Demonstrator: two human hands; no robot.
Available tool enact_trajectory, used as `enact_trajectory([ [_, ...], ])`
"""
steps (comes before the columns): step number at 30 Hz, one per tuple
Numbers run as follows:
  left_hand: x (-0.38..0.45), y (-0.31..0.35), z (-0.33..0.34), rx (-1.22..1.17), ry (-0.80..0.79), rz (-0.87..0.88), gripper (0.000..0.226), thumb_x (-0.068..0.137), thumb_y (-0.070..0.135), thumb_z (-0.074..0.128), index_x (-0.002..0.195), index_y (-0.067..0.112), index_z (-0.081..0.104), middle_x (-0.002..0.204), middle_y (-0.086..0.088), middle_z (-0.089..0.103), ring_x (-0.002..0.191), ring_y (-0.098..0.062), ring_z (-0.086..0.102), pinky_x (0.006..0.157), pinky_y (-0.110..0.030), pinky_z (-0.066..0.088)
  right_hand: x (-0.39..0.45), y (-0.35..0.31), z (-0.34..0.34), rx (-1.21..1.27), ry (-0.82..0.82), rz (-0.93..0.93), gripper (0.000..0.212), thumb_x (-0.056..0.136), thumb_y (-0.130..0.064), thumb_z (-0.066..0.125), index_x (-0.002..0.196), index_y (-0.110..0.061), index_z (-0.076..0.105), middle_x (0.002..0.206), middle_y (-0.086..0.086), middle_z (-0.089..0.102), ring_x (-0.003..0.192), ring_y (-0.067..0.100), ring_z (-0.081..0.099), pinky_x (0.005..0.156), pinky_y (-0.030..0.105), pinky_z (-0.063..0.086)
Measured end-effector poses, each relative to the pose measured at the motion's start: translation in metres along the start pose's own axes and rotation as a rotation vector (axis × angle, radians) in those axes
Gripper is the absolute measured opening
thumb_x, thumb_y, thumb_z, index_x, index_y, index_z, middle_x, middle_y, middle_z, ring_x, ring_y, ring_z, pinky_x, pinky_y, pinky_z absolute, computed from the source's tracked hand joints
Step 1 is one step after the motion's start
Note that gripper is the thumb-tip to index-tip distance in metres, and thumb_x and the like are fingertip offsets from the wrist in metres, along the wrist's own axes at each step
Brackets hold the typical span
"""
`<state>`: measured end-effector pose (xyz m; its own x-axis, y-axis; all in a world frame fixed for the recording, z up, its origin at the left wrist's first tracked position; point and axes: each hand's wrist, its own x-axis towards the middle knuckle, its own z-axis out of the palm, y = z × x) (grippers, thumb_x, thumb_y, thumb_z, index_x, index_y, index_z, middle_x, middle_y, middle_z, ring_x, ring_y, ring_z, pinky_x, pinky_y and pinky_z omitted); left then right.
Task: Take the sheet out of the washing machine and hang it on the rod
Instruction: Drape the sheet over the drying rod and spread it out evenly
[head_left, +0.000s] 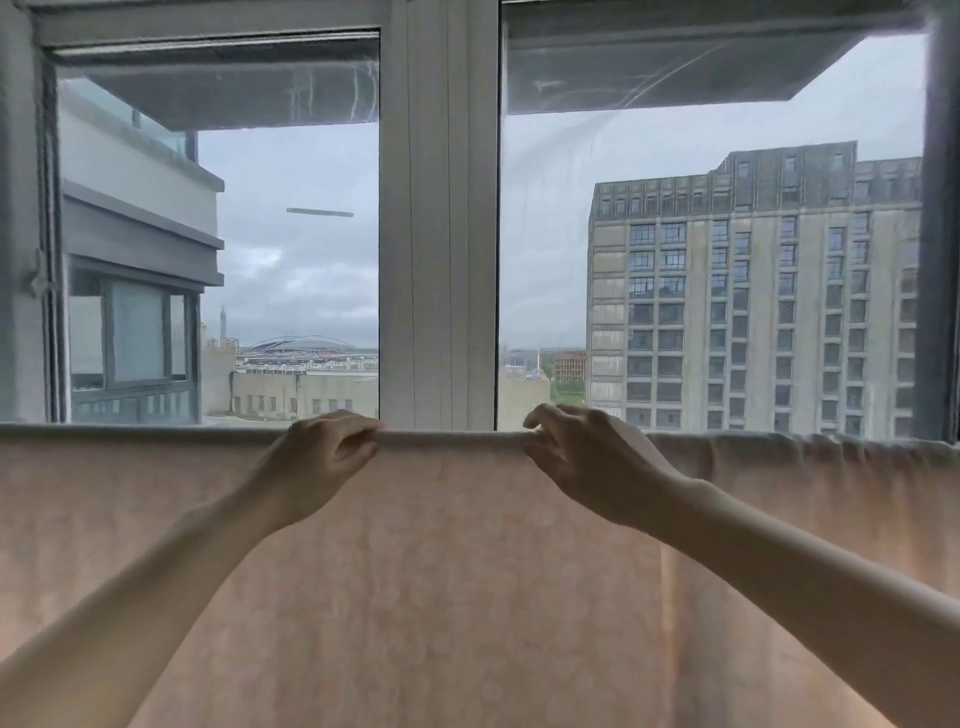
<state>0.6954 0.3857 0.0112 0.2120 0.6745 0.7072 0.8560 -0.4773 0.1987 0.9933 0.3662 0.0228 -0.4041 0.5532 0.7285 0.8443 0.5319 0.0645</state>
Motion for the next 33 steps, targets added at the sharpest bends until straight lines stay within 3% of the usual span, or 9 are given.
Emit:
enact_trajectory([
  [3,-0.001,-0.027,-0.01,0.002,0.046,0.021,0.023,0.091,0.016,0.063,0.113,0.013,0.07,0.108,0.0,0.07,0.1,-0.019,0.063,0.088,-0.032,0.046,0.009,-0.018,0.011,0.022,0.01,0.051,0.03,0.094,-0.041,0.053,0.116,-0.021,0.056,0.106,-0.003,0.063,0.089,0.017,0.064,0.076,0.037,0.054],
  [7,-0.003,-0.051,-0.017,-0.119,0.091,0.018,0.019,0.087,0.016,0.068,0.105,0.015,0.074,0.102,0.002,0.073,0.094,-0.013,0.066,0.086,-0.029,0.048,0.016,-0.032,0.021,0.058,0.024,0.136,0.021,0.092,-0.034,0.06,0.102,-0.018,0.068,0.096,-0.003,0.061,0.082,0.015,0.064,0.076,0.037,0.055],
  [12,0.003,-0.048,-0.014,-0.289,0.165,-0.041,0.007,0.079,0.02,0.077,0.085,0.018,0.079,0.083,0.007,0.075,0.077,-0.001,0.067,0.079,-0.023,0.051,0.018,-0.035,0.024,0.184,0.165,0.313,0.01,0.088,-0.015,0.066,0.091,-0.018,0.075,0.087,-0.003,0.073,0.08,0.011,0.067,0.081,0.039,0.056],
  [16,0.005,-0.035,-0.002,-0.371,0.245,-0.086,0.007,0.081,0.017,0.075,0.086,0.017,0.079,0.083,0.005,0.075,0.08,-0.003,0.067,0.076,-0.023,0.049,0.022,-0.035,0.024,0.159,0.177,0.344,0.009,0.09,-0.015,0.063,0.089,-0.012,0.072,0.085,0.001,0.072,0.08,0.017,0.066,0.079,0.039,0.056],
  [20,0.012,-0.011,0.0,-0.426,0.331,-0.072,0.008,0.081,0.013,0.074,0.089,0.012,0.078,0.084,0.003,0.074,0.078,-0.003,0.066,0.077,-0.018,0.05,0.034,-0.037,0.012,0.199,0.257,0.362,0.009,0.092,-0.013,0.061,0.09,-0.01,0.069,0.084,-0.001,0.066,0.082,0.017,0.064,0.075,0.027,0.049],
  [24,0.022,0.013,0.0,-0.436,0.288,-0.014,0.008,0.082,0.014,0.074,0.088,0.012,0.078,0.079,0.008,0.072,0.072,0.004,0.062,0.068,-0.001,0.04,0.034,-0.033,0.006,0.159,0.263,0.333,0.009,0.091,-0.015,0.062,0.089,-0.009,0.069,0.087,0.003,0.07,0.081,0.017,0.063,0.078,0.033,0.053],
  [30,0.016,0.02,0.015,-0.348,0.138,0.052,0.008,0.085,0.02,0.07,0.089,0.019,0.077,0.084,0.008,0.074,0.083,-0.002,0.067,0.08,-0.025,0.053,0.02,-0.014,-0.009,0.053,0.147,0.354,0.009,0.091,-0.014,0.062,0.089,-0.009,0.069,0.086,0.003,0.07,0.077,0.013,0.062,0.077,0.029,0.054],
  [33,0.016,0.011,0.013,-0.289,0.085,0.091,0.012,0.085,0.027,0.07,0.094,0.022,0.076,0.089,0.01,0.074,0.085,-0.002,0.067,0.082,-0.03,0.055,0.013,-0.012,-0.008,0.032,0.057,0.366,0.01,0.092,-0.013,0.06,0.09,-0.009,0.069,0.086,0.003,0.071,0.073,0.012,0.064,0.066,0.019,0.052],
])
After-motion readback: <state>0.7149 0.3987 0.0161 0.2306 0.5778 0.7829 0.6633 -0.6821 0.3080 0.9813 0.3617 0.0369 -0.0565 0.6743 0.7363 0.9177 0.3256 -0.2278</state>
